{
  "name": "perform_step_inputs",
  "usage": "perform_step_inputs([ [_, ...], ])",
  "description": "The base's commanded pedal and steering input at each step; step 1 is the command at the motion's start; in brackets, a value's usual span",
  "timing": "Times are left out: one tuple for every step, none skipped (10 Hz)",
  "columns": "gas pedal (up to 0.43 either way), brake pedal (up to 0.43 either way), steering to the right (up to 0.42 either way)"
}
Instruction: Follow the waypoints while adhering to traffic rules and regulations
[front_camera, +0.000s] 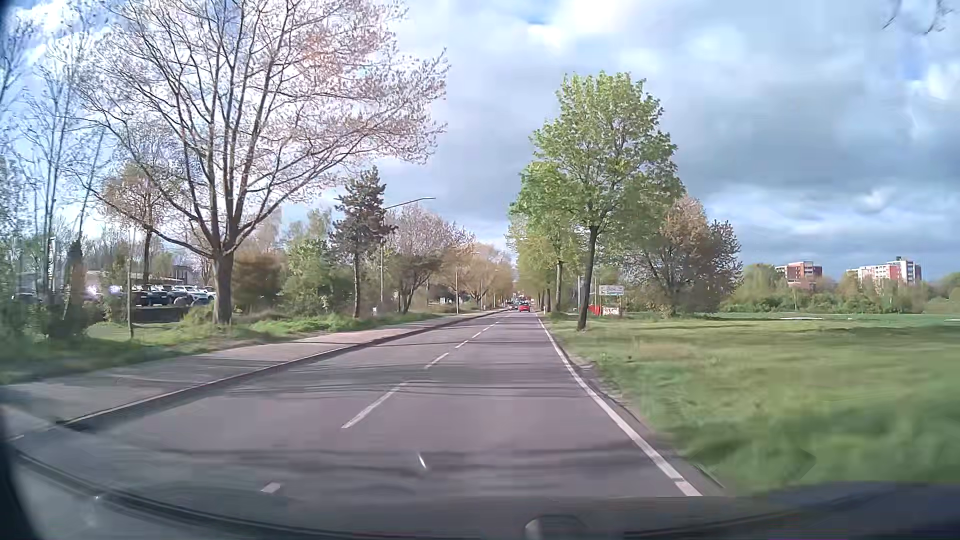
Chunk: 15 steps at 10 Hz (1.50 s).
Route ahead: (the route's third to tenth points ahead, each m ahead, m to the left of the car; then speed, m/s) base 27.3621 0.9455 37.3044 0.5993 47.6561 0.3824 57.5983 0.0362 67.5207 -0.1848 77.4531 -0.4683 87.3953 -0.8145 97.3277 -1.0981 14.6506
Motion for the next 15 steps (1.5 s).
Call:
perform_step_inputs([
  [0.118, 0.006, 0.004],
  [0.118, 0.006, 0.004],
  [0.118, 0.006, 0.005],
  [0.13, 0.006, 0.005],
  [0.138, 0.006, 0.007],
  [0.138, 0.006, 0.007],
  [0.138, 0.006, 0.007],
  [0.138, 0.0, 0.006],
  [0.138, 0.0, 0.005],
  [0.138, 0.0, 0.004],
  [0.138, 0.006, 0.003],
  [0.138, 0.0, 0.003],
  [0.15, 0.0, 0.003],
  [0.15, 0.006, 0.004],
  [0.15, 0.006, 0.003],
])
